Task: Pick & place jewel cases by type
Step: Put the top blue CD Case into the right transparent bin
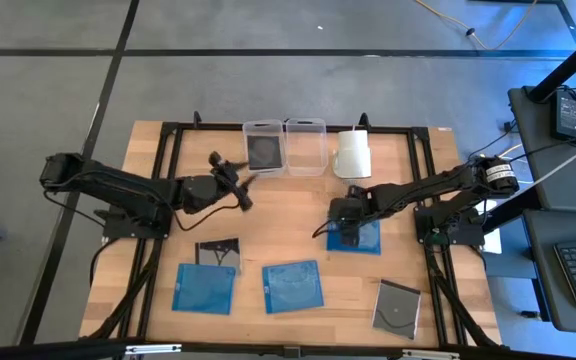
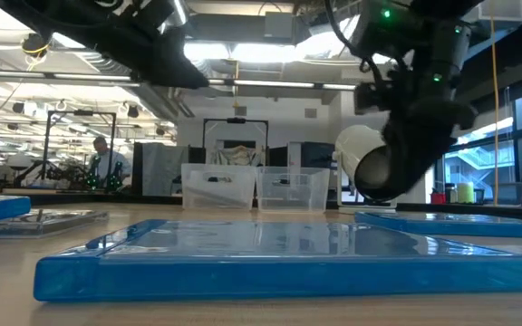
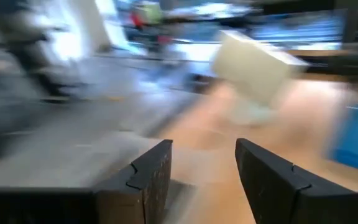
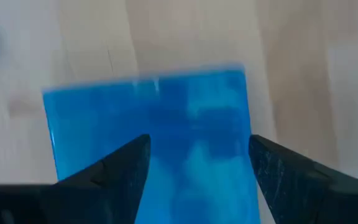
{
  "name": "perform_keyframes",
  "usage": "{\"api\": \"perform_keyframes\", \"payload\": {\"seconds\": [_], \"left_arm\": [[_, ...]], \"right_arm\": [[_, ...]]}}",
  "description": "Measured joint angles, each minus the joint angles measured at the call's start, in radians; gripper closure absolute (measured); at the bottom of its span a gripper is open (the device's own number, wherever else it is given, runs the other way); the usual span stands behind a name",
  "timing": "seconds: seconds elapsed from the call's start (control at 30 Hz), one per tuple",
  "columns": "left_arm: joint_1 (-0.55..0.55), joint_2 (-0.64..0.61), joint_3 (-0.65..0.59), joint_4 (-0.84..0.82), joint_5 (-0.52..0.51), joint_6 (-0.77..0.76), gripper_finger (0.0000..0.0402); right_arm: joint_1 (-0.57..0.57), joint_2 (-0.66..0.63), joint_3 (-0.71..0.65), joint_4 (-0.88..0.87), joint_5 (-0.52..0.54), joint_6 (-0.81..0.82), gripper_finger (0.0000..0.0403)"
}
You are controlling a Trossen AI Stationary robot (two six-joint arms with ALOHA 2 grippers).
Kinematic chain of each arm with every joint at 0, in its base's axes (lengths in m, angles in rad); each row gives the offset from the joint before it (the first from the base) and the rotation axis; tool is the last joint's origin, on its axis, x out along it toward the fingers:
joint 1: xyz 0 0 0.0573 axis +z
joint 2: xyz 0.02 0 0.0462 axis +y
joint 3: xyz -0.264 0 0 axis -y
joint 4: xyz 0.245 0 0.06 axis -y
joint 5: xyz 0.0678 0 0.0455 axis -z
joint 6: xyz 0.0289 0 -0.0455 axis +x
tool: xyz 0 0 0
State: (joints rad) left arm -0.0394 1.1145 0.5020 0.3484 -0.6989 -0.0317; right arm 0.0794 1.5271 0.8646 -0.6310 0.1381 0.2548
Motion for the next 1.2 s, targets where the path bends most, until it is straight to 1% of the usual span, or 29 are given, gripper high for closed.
{"api": "perform_keyframes", "payload": {"seconds": [0.13,0.17,0.23,0.4,0.6,0.7,0.83,0.97,1.07,1.2], "left_arm": [[0.0,0.046,0.0,-0.016,0.289,-0.09,0.0228],[0.0,0.062,0.0,-0.018,0.338,-0.103,0.0228],[0.0,0.105,0.0,-0.006,0.388,-0.125,0.0229],[0.003,0.229,0.0,0.01,0.393,-0.142,0.0226],[0.0,0.367,0.0,0.11,0.388,-0.142,0.0232],[0.001,0.413,0.0,0.157,0.417,-0.142,0.0233],[0.001,0.446,0.0,0.188,0.475,-0.147,0.0233],[0.001,0.446,0.0,0.199,0.514,-0.144,0.0233],[0.0,0.441,0.0,0.221,0.543,-0.103,0.0235],[-0.011,0.441,0.0,0.226,0.543,-0.032,0.0237]], "right_arm": [[0.0,0.002,-0.023,-0.013,-0.106,0.002,0.013],[0.004,0.006,-0.028,-0.009,-0.117,0.005,0.013],[0.01,0.016,-0.036,0.01,-0.115,0.007,0.013],[0.023,0.042,-0.037,0.079,-0.037,-0.017,0.013],[0.023,0.105,-0.035,0.186,-0.036,-0.078,0.013],[0.023,0.133,-0.034,0.238,-0.036,-0.08,0.013],[0.011,0.15,-0.036,0.368,-0.023,-0.076,0.013],[0.0,0.158,-0.038,0.523,0.04,-0.049,0.013],[-0.012,0.182,-0.038,0.628,0.088,0.003,0.013],[-0.036,0.233,-0.037,0.743,0.099,0.004,0.013]]}}
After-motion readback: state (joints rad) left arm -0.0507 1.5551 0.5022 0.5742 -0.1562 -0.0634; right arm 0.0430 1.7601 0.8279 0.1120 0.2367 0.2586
